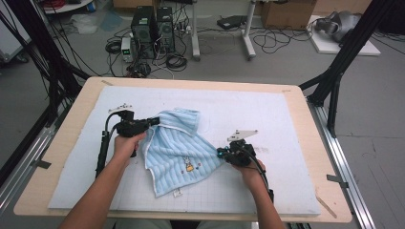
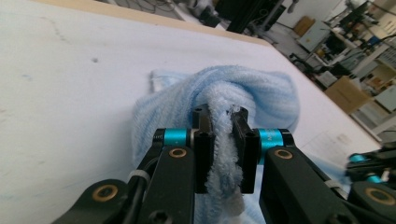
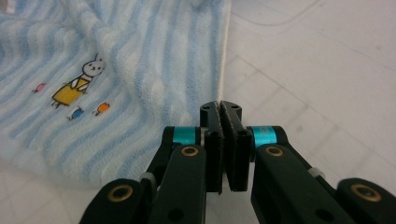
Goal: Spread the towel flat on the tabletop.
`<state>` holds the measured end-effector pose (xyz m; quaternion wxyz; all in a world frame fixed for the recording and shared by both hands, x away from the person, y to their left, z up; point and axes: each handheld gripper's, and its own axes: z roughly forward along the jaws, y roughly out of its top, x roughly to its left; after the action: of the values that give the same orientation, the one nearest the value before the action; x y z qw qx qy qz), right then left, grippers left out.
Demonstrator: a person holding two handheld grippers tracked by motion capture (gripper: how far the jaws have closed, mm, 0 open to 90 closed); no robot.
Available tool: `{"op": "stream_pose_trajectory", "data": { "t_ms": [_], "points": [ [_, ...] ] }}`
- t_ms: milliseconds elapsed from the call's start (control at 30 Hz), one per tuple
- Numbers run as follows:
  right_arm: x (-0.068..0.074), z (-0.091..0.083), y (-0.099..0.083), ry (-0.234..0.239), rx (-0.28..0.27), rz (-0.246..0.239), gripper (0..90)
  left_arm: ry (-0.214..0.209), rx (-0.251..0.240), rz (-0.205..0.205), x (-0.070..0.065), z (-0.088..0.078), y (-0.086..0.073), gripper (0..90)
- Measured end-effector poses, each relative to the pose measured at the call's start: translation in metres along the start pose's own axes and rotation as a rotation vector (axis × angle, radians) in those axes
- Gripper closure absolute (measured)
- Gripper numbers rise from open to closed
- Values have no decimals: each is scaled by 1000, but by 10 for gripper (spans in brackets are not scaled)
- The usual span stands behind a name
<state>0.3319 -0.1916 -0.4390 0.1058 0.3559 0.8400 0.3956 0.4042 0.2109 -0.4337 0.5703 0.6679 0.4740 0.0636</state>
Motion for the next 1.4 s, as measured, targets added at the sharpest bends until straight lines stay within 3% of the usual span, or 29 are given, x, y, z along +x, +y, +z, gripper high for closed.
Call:
{"op": "stream_pose_trajectory", "data": {
  "t_ms": [167, 300, 467, 533, 567, 633, 667, 700, 800, 900, 967, 1100, 1200, 1233, 1400],
  "points": [
    [-6, -27, -21, -38, -16, 20, 878, 24, -7, -11, 2, -3, -1, 819],
    [-11, -48, -39, -67, -43, 62, 878, 66, 43, -6, 1, 1, -6, 823],
    [-13, -68, -54, -93, -42, 77, 879, 115, 103, 4, -3, 7, -10, 829],
    [-13, -74, -59, -93, -36, 85, 879, 115, 121, 22, -5, 8, -12, 825],
    [-13, -75, -61, -92, -36, 84, 878, 115, 125, 58, -8, 8, -12, 813],
    [-12, -78, -63, -88, -41, 78, 842, 143, 96, 111, -16, 7, -10, 670],
    [-13, -78, -62, -89, -53, 89, 764, 147, 67, 139, -21, 5, -9, 602],
    [-17, -80, -61, -99, -89, 120, 632, 135, 42, 159, -25, 4, -7, 516],
    [-21, -81, -58, -108, -122, 137, 586, 92, 1, 194, -37, 5, 0, 468],
    [-24, -82, -55, -115, -160, 155, 518, 38, 9, 230, -48, 13, 5, 426],
    [-27, -81, -53, -124, -176, 163, 469, -4, 18, 278, -60, 24, 6, 412],
    [-32, -80, -52, -132, -196, 182, 421, -45, 99, 331, -78, 48, 5, 397],
    [-34, -80, -52, -134, -199, 191, 410, -60, 143, 343, -87, 65, 1, 397],
    [-34, -79, -52, -135, -198, 188, 408, -57, 158, 339, -90, 70, -1, 393],
    [-35, -79, -54, -136, -199, 200, 380, -31, 254, 394, -100, 91, -12, 406]
  ]
}}
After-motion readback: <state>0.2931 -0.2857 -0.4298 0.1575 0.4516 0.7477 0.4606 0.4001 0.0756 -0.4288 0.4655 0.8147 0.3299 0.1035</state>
